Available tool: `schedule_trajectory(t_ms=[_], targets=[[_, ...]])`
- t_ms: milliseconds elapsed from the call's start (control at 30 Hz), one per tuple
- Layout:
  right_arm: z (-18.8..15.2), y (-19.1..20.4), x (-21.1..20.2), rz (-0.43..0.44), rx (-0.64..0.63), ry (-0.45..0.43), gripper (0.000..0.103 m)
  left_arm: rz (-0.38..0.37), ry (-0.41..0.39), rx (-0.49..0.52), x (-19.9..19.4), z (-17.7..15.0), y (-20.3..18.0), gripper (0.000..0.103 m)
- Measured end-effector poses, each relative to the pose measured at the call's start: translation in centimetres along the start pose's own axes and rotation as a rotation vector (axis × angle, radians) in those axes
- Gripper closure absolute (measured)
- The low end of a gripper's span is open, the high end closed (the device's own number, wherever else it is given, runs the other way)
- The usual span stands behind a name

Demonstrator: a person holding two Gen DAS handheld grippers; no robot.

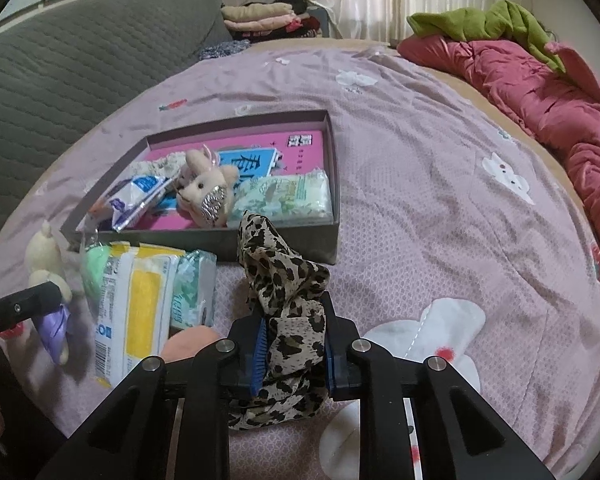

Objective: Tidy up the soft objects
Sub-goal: 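Lift the teddy bear with left tool while right tool lifts the scrunchie over the box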

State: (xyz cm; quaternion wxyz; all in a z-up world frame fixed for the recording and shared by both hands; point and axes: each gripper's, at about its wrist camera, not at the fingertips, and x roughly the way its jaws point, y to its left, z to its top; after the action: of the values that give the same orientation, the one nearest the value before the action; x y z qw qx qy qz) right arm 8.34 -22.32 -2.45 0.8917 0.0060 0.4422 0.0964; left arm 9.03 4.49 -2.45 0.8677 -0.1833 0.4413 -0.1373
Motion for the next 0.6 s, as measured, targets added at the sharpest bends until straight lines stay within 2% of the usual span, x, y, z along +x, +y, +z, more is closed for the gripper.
schedule_trajectory(t_ms=[167, 467, 600], targets=[[0.5, 0.3, -1.2, 0.017, -0.004, -0.049, 0.081, 0.015, -0.033, 0.015, -0.7, 0.3, -0.2, 0.056], [1.1, 1.3, -2.3, 0.044, -0.005, -0.091, 0.081, 0.073, -0.101, 0.106, -2.0, 0.6, -1.4, 0.056], [1.3, 1.8, -2.6, 0.061, -0.017, -0.110, 0.081, 0.080, -0.118, 0.116, -2.4, 0.7, -1.6, 0.056]])
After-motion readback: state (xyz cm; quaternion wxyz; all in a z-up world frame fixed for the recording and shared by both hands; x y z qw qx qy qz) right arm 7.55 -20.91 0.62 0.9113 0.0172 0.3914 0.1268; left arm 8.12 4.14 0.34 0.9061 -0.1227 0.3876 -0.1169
